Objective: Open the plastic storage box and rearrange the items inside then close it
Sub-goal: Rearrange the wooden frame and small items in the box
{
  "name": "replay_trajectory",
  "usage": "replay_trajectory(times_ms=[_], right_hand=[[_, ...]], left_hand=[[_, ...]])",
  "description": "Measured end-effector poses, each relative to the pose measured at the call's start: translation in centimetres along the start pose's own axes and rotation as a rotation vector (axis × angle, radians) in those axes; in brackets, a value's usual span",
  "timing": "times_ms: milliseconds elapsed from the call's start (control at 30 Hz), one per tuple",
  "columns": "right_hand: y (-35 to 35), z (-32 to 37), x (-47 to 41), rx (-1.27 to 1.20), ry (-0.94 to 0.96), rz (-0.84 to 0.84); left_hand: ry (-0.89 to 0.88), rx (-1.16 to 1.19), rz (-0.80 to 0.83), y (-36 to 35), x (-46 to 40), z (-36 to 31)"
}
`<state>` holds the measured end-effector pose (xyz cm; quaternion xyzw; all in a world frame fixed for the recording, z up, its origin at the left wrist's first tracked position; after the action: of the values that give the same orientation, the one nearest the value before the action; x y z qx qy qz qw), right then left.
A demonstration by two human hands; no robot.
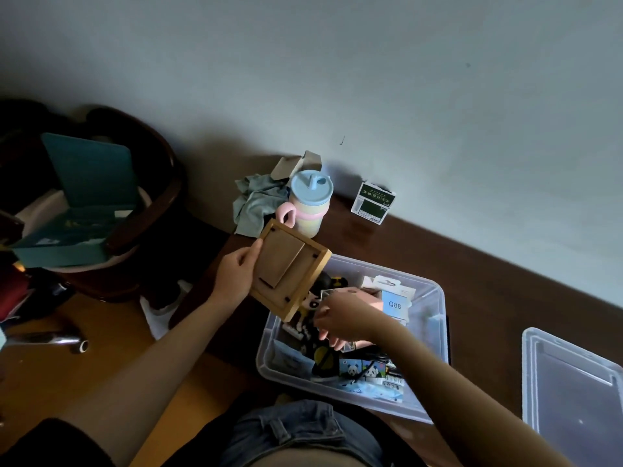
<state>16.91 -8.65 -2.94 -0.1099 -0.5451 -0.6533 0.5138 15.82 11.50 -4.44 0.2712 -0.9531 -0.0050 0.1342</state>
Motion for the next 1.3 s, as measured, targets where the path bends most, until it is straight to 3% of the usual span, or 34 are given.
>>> replay_trajectory(times_ms=[100,567,933,1167,1300], right_hand=[[-2.3,2.9,-1.9,0.307,0.065,-0.041],[-7.0,1.9,-8.7,0.557,0.000,-0.217],[-1.0,0.4,0.4,0.290,0.034,-0.213],[0.8,-9.9,6.2,0.107,-0.321,-0.169],[-1.4,-12.6,5.3,0.098,-0.449,-0.034]], left_hand=[[-0.003,0.001,-0.001,0.0,0.1,0.2],[0.051,0.125,-0.065,-0.2,1.3,1.3],[-0.028,0.095,-0.033,-3.6,0.8,-0.3],[-0.194,-0.051,0.118,-7.3,1.2,-1.5],[-0.223,-0.051,0.130,-8.0,1.1,-1.2]])
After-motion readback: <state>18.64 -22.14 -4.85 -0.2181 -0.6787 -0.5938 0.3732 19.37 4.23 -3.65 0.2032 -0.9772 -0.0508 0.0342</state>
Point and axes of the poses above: each hand's wrist, its own x-axis away from the middle knuckle, its own y-axis out of the back of the hand, z = x × y, the point moved 8 cm from there along -x, towards the middle knuckle, and after that the axes turned 11 degrees about x, right-handed, at the moved point
